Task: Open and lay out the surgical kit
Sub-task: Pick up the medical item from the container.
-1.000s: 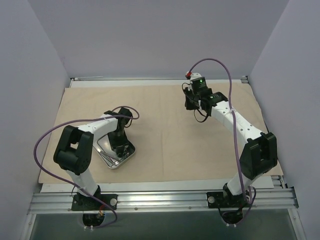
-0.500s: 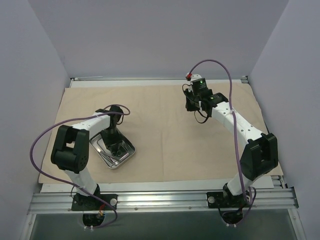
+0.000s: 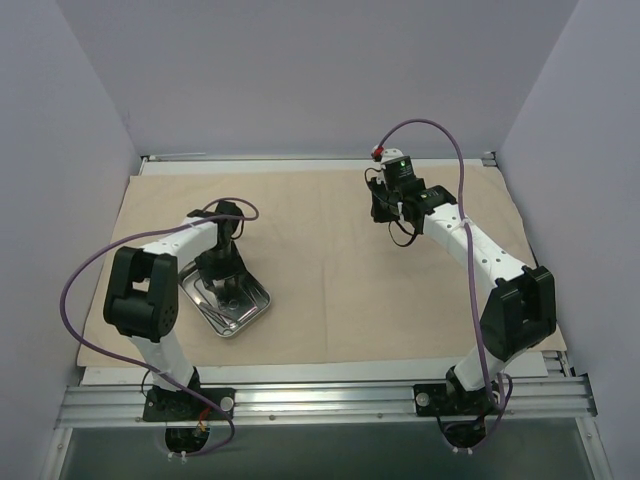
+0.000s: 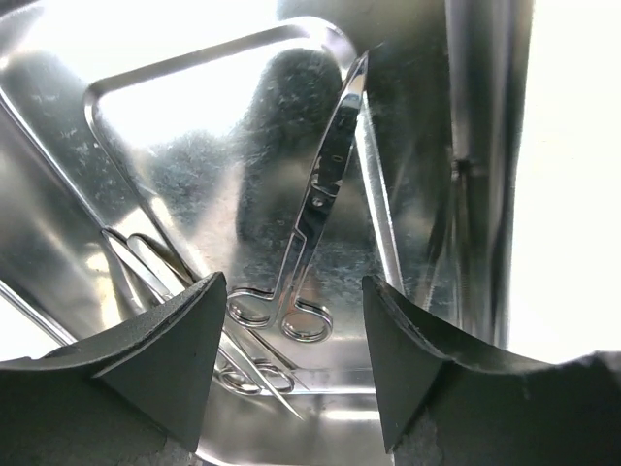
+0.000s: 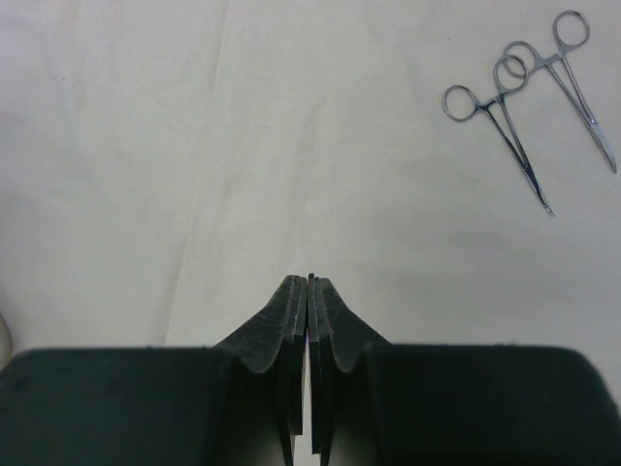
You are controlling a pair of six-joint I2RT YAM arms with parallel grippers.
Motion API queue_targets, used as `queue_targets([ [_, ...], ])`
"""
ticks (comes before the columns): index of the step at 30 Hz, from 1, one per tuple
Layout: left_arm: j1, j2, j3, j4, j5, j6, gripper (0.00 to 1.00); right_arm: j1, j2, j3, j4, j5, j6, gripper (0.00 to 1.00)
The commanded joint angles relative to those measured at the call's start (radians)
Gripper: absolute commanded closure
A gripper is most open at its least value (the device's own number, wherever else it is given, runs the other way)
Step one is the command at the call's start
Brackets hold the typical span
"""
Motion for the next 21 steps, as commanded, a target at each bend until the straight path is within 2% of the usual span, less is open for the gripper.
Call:
queue_targets([
  [1, 0.007, 0.0, 0.034, -0.018, -0.002, 0.008, 0.32, -0.002, -0.041, 0.023, 0.009, 0.005, -0.012, 1.0],
  [7, 0.016, -0.023, -0.023, 0.006, 0.033, 0.008, 0.29, -0.004, -0.041, 0.015, 0.017, 0.007, -0.012, 1.0],
  [11, 0.049, 0.0, 0.025, 0.049, 0.047, 0.06, 0.29, -0.004, -0.027, 0.018, 0.02, -0.004, -0.008, 1.0],
  [16, 0.082, 0.051, 0.11, 0.066, 0.053, 0.094, 0.34, -0.004, -0.021, 0.02, 0.021, -0.016, 0.003, 1.0],
  [21, 0.09, 0.14, 0.164, 0.072, 0.071, 0.102, 0.43, -0.004, -0.026, 0.02, 0.015, -0.013, 0.0, 1.0],
])
